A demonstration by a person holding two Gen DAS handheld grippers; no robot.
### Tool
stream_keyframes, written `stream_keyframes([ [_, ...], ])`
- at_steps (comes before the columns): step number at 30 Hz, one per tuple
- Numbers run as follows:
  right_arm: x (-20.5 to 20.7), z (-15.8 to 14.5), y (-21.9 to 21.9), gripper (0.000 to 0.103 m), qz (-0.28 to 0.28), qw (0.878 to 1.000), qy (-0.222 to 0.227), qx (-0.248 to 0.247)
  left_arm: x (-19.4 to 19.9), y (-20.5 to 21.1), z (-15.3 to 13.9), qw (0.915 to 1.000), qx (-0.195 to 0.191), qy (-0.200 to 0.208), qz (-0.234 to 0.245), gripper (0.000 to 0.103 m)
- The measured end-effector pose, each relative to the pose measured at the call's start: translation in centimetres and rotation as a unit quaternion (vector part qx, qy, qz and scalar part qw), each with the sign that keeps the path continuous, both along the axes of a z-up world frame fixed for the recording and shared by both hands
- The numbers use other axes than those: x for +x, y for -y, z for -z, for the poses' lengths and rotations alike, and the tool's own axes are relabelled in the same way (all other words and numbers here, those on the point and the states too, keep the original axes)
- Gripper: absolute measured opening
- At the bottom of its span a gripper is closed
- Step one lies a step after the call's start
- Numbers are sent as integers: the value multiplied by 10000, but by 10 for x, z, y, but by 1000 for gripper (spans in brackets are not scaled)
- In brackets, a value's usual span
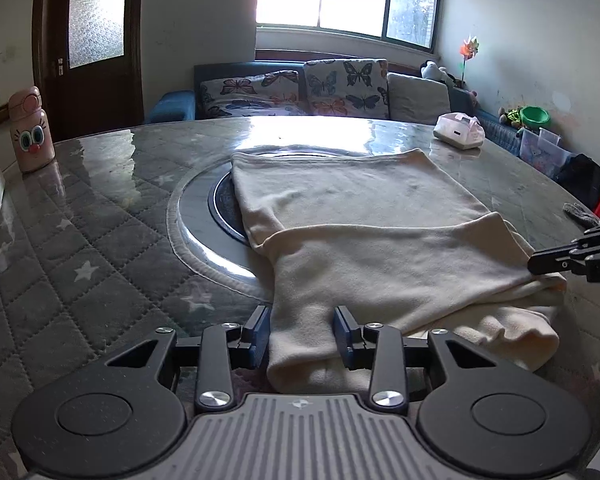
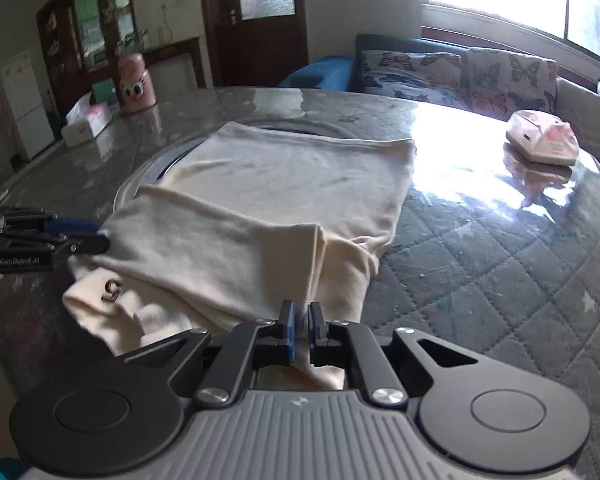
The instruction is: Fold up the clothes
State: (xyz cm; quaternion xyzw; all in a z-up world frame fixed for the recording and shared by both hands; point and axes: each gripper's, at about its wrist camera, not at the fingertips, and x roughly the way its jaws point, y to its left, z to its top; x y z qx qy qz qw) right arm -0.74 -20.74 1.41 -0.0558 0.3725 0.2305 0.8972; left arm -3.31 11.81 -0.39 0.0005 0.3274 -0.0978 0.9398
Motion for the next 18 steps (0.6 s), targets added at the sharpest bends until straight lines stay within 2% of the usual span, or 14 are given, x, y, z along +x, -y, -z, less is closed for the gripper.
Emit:
stream_keyframes([
  [8,22,-17,-17,10,-254,9987,431,102,24,13,-20,9992,-219,204,263,37],
  [11,35,-11,-32,10,-391,9983,427,112,41,24,-17,9984,-344,150,415,37],
  [15,46,0,-41,10,-372,9985,391,69,60,30,-4,9988,-257,-25,412,37],
  [18,51,11,-33,10,-258,9994,204,50,67,25,5,9991,-215,-137,349,37],
])
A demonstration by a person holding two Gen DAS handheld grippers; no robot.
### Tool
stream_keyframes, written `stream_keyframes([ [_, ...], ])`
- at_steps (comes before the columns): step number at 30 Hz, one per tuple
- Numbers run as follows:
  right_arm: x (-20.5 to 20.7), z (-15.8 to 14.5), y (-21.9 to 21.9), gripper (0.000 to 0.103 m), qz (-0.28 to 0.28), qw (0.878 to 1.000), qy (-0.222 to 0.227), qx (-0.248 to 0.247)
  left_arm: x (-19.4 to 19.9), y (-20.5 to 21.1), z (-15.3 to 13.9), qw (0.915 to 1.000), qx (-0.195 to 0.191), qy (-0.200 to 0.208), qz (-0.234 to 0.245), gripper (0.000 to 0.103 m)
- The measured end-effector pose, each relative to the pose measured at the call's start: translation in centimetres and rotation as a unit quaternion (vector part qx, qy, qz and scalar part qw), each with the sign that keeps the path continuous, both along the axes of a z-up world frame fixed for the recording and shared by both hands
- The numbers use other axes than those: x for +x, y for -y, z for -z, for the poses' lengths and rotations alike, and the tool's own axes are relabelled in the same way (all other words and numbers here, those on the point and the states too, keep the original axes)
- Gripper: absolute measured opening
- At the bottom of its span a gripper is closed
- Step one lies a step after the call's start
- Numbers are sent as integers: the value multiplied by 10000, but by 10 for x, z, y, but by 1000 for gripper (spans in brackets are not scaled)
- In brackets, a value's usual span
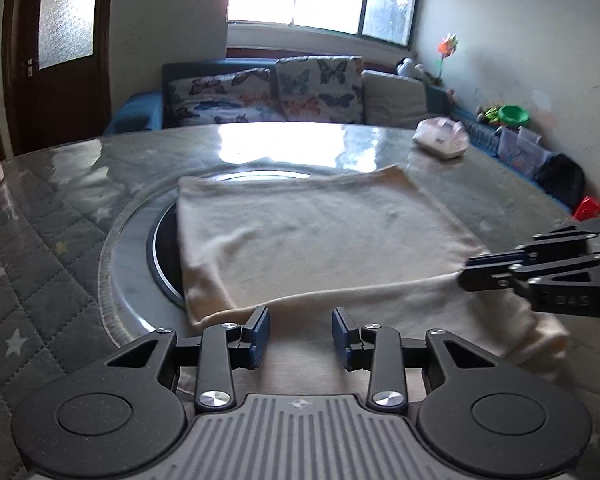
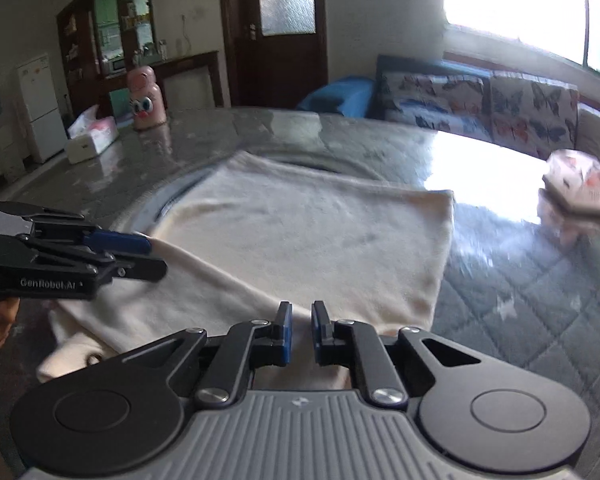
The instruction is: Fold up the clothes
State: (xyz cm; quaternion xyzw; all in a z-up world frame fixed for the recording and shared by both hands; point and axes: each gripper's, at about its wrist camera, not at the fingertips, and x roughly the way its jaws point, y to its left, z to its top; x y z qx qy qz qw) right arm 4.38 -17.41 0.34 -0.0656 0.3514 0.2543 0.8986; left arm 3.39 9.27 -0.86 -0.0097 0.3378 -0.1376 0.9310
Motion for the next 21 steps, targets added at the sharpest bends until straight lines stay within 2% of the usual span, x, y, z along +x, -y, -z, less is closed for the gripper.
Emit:
stream_keyframes([
  [4,-7,-3,6,10,-38,10000,10,8,-5,-3,-4,10000,-26,61,68,37],
  [8,-22,-12,6,19,-264,9995,139,-52,-18,3,-12,9992,110,230,304,38],
  [11,-33,-10,5,21,-413,9990,112,-125,-26,9,-8,9982,271,200,487,39],
  [14,-36,-3,11,21,-340,9993,-16,-171,-29,7,-2,9983,329,148,459,39],
  [21,-49,-14,17,24,-276,9995,138,-10,-56,4,-15,9972,312,264,630,42],
])
